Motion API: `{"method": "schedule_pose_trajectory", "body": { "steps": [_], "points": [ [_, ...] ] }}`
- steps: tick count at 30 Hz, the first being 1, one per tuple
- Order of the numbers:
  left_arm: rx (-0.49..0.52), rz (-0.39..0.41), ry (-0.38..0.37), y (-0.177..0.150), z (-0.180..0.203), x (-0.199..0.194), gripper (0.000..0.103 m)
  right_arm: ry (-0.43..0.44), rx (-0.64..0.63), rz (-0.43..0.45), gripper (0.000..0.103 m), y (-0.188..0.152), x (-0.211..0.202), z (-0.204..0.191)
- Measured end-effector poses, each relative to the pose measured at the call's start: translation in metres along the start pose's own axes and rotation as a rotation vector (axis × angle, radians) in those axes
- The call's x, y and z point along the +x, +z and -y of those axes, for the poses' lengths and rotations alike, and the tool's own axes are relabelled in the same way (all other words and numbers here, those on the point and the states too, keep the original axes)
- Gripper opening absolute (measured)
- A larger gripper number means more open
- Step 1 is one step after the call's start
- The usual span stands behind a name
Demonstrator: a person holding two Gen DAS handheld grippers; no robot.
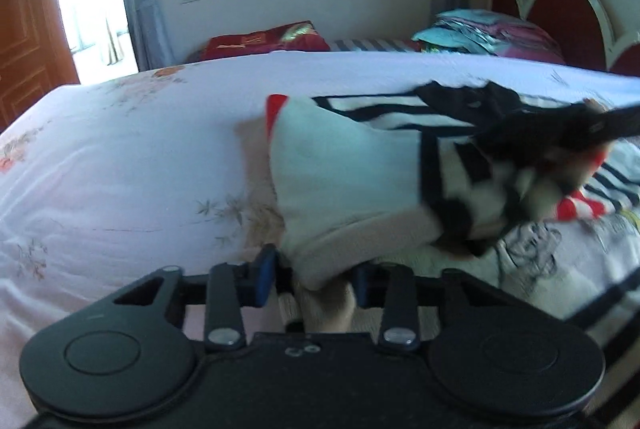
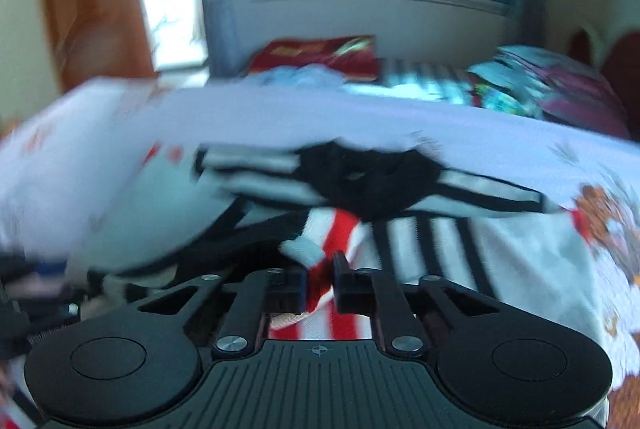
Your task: Fold small clothes
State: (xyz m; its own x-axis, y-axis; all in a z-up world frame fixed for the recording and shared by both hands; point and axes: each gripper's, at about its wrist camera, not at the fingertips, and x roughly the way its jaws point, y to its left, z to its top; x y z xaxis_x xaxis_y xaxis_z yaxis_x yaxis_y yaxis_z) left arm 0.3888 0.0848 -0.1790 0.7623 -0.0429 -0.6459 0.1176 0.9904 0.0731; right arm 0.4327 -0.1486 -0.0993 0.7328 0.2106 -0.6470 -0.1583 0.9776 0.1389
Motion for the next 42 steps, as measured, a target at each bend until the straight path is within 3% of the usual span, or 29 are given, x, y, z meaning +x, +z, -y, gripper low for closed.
{"method": "schedule_pose_trajectory", "body": {
  "steps": [3, 6, 9, 12, 14, 17, 20, 21, 22, 23, 27, 30, 33, 34, 35, 37, 42],
  "points": [
    [-0.059, -0.003, -0.013, -0.003, -0.005, 0.002, 0.028, -0.038, 0.196, 0.024, 0.007, 0.002, -0.013, 0.047],
    [-0.093, -0.006, -0.016, -0.005, -0.007, 0.003, 0.028, -0.041, 0.328, -0.083, 0.007, -0.015, -0.003, 0.087],
    [-0.106, -0.011, -0.025, -0.004, -0.010, 0.000, 0.028, -0.035, 0.335, -0.101, 0.008, -0.026, -0.004, 0.095],
    [-0.109, -0.018, -0.033, -0.004, -0.013, -0.001, 0.028, -0.015, 0.377, -0.100, 0.020, -0.027, -0.004, 0.102],
    [-0.106, -0.026, -0.039, -0.005, -0.014, -0.001, 0.028, -0.013, 0.399, -0.105, 0.033, -0.026, -0.001, 0.106],
    [-0.104, -0.039, -0.044, -0.003, -0.014, 0.000, 0.028, 0.020, 0.459, -0.095, 0.041, -0.026, -0.004, 0.113],
    [-0.103, -0.043, -0.045, -0.004, -0.013, 0.001, 0.028, -0.022, 0.413, -0.074, 0.036, -0.025, -0.008, 0.111],
    [-0.105, -0.045, -0.046, -0.004, -0.014, 0.001, 0.028, -0.041, 0.396, -0.069, 0.027, -0.024, -0.008, 0.109],
    [-0.110, -0.046, -0.046, -0.005, -0.015, 0.001, 0.028, -0.049, 0.386, -0.068, 0.011, -0.023, -0.008, 0.109],
    [-0.112, -0.047, -0.047, -0.005, -0.015, 0.001, 0.028, -0.052, 0.381, -0.066, 0.008, -0.023, -0.008, 0.109],
    [-0.112, -0.053, -0.049, -0.005, -0.014, 0.001, 0.028, -0.092, 0.270, -0.003, 0.006, -0.022, -0.023, 0.098],
    [-0.129, -0.062, -0.077, -0.002, -0.018, -0.002, 0.028, -0.096, 0.237, -0.128, 0.006, -0.032, -0.005, 0.100],
    [-0.175, -0.070, -0.138, 0.001, -0.029, -0.014, 0.035, -0.074, 0.283, -0.111, 0.008, -0.033, -0.011, 0.108],
    [-0.175, -0.068, -0.149, 0.002, -0.031, -0.020, 0.035, -0.062, 0.315, -0.099, 0.017, -0.032, -0.015, 0.113],
    [-0.171, -0.064, -0.158, 0.004, -0.034, -0.026, 0.036, -0.061, 0.333, -0.084, 0.034, -0.032, -0.019, 0.116],
    [-0.171, -0.049, -0.165, 0.007, -0.037, -0.035, 0.041, -0.066, 0.348, -0.058, 0.059, -0.031, -0.026, 0.122],
    [-0.239, -0.022, -0.175, 0.023, -0.044, -0.035, 0.051, -0.065, 0.401, -0.054, 0.060, -0.027, -0.025, 0.133]
  ]
}}
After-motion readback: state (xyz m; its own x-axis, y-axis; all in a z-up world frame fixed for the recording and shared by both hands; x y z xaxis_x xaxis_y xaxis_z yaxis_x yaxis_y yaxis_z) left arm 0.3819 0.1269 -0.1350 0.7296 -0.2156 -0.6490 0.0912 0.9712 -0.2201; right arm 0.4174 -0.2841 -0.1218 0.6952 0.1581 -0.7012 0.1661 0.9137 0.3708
